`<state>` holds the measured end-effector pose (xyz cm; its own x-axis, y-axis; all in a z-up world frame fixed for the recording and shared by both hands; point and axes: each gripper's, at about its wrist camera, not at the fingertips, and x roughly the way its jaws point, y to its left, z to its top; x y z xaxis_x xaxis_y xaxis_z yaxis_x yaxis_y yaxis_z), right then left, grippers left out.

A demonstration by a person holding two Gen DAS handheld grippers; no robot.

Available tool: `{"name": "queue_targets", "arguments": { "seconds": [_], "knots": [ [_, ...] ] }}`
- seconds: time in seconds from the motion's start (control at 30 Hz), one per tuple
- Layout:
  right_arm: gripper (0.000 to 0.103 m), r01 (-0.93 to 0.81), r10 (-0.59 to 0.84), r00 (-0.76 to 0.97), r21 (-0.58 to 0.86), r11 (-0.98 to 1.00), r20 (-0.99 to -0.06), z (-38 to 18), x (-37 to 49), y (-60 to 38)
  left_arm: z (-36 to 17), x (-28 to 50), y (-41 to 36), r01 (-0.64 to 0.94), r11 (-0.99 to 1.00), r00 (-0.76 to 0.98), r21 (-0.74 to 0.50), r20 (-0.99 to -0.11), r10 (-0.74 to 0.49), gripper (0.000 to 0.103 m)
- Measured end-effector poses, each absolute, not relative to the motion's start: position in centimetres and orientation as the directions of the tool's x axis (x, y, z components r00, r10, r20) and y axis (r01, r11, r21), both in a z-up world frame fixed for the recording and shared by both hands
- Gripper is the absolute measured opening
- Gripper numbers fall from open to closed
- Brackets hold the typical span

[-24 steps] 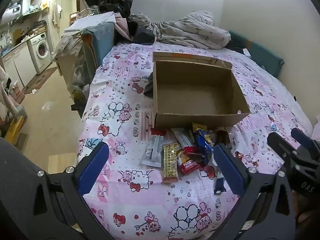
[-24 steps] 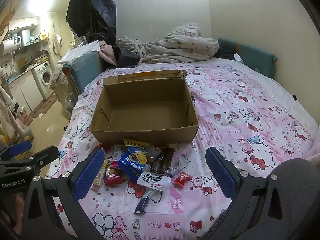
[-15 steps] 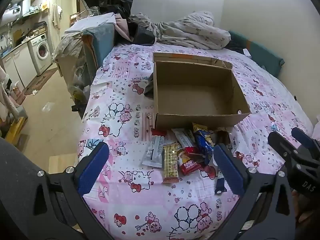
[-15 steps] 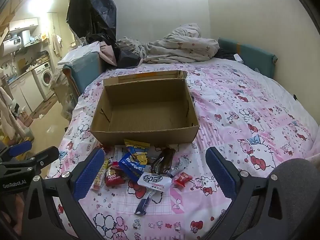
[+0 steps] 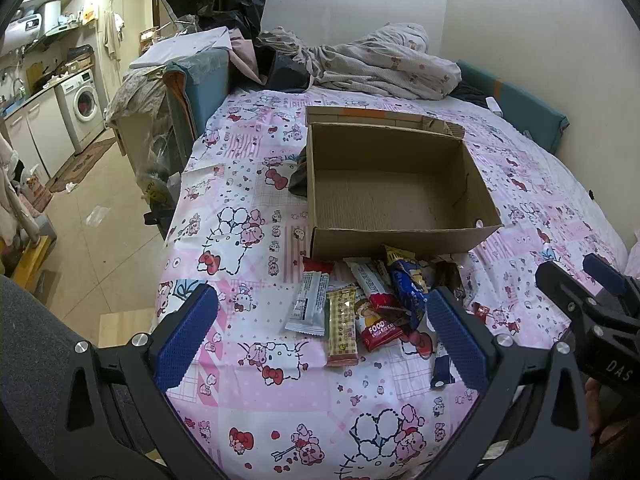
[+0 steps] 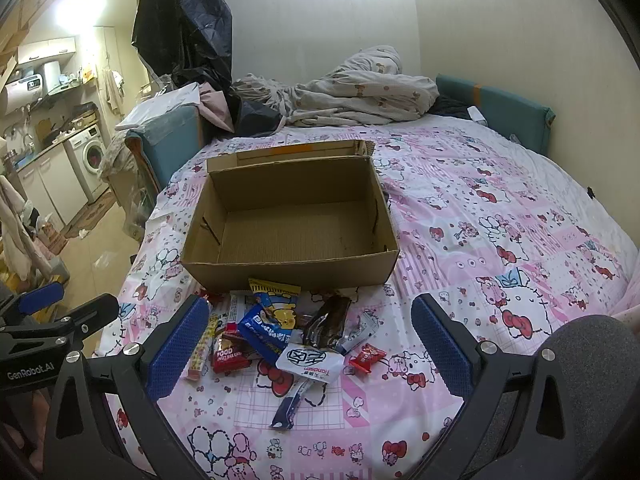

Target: Organize snacks

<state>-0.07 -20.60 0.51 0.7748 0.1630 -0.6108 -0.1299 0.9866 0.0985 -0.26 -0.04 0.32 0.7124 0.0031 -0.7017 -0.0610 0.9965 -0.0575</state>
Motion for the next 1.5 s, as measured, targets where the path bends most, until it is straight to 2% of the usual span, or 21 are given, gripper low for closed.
{"name": "queue_targets", "arguments": {
  "seconds": [1.5],
  "knots": [
    [0.103, -0.126, 0.162, 0.768, 0.101, 0.987, -0.620, -0.14, -0.07, -20.55, 0.18, -0.26, 0.23, -0.071, 0.996, 0.710, -0.061, -0.704, 0.008, 0.103]
  ]
}}
